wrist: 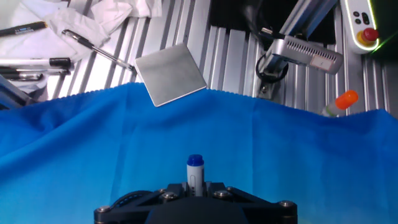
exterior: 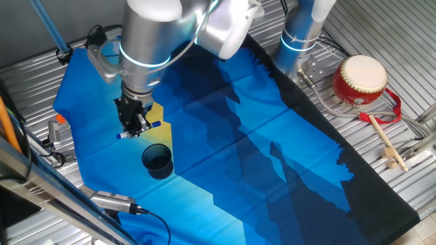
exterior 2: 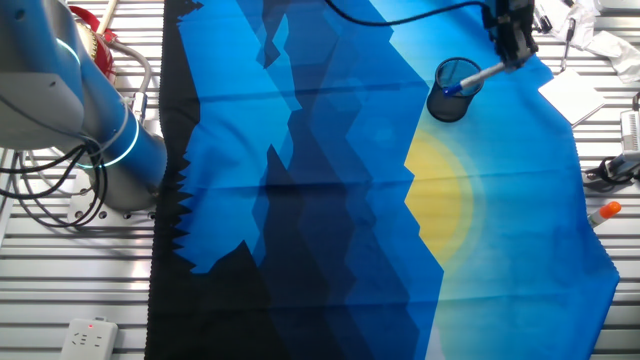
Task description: Put the pen into the pen holder
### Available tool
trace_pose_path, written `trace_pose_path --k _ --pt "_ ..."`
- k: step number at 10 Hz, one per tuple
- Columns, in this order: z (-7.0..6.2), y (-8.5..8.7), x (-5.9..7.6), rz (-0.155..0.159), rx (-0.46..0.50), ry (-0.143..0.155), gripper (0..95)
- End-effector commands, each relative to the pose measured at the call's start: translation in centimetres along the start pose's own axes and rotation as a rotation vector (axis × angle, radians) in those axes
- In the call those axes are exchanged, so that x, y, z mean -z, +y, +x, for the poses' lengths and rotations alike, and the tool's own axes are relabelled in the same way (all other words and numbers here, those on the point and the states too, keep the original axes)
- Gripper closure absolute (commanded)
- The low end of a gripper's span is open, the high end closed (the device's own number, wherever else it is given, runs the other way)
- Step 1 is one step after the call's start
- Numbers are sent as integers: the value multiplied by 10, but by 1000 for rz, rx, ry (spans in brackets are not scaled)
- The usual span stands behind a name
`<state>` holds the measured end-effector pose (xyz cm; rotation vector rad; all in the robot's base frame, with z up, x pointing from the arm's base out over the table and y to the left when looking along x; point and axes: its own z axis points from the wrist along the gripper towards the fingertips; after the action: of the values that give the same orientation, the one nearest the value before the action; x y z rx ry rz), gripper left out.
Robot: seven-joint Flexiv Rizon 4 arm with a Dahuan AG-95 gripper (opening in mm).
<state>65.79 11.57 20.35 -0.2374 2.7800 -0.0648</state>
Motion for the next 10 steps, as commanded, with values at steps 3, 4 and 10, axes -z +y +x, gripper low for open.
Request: trace_pose_path --k 3,4,10 --pt "-6 20 -13 13 -46 -1 950" --pt "-7 22 -14 18 -46 -10 950" --pt "-9 37 -22 40 -16 -63 950"
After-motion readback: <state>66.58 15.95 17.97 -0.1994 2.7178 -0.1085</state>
